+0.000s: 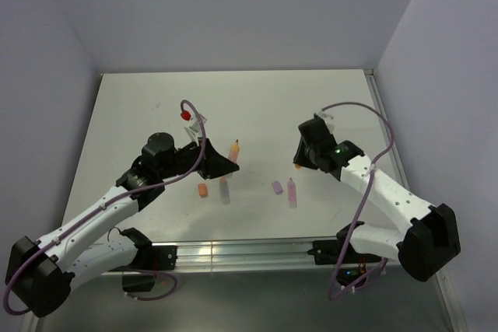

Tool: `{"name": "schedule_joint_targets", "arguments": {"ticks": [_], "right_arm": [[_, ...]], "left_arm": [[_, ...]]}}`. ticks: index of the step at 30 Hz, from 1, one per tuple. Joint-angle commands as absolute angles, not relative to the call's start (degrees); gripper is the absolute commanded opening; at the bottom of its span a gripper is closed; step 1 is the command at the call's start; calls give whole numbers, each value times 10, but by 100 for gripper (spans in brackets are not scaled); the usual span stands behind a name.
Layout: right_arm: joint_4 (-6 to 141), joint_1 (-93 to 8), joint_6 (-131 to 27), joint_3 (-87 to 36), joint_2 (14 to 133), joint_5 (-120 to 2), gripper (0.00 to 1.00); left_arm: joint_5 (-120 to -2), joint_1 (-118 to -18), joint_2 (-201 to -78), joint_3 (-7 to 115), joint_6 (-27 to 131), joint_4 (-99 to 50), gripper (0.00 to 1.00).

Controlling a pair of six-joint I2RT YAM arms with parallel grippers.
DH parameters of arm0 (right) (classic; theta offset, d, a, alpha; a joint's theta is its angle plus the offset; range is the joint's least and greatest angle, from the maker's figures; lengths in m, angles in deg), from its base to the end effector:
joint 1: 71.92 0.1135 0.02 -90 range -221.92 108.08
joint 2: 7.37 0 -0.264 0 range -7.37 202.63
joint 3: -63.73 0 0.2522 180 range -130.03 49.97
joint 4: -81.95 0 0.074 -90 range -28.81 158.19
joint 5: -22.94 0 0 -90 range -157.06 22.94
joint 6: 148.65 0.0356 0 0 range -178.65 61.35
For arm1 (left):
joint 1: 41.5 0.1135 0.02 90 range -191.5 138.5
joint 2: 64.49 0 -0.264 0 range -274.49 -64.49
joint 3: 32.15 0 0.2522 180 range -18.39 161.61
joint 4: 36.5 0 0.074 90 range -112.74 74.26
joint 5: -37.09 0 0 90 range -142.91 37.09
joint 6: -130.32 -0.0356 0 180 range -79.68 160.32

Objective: Insert the pens into the pen caps

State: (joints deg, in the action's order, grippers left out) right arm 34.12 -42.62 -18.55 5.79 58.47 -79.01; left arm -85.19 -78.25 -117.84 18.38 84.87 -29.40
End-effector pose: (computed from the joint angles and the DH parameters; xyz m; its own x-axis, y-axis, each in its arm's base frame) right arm 0.1981 0.1027 0.2298 -0.7942 0.2769 -0.5409 0.1758 0.9568 0.2318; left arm 0.1624 -0.1450 0.2950 -0.7489 -0.1810 -0.6374 0.5640 0.3308 -0.7566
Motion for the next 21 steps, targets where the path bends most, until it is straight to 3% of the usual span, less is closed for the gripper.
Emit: {"name": "schedule_joint_targets", "arguments": {"ticks": [1, 6, 13, 21], "right_arm": [[324, -433, -232, -82, 565, -814, 0], [316, -436, -263, -244, 640, -791, 0], [297, -439, -289, -421, 737, -756, 0], [344, -436, -286, -381, 734, -697, 0]], "left_arm": [[-881, -785, -1198, 226, 830, -335, 0], [-890, -786, -1257, 271, 836, -371, 0], [-810, -803, -1358, 330, 852, -394, 1], [-777, -830, -1452, 390, 844, -406, 0]]}}
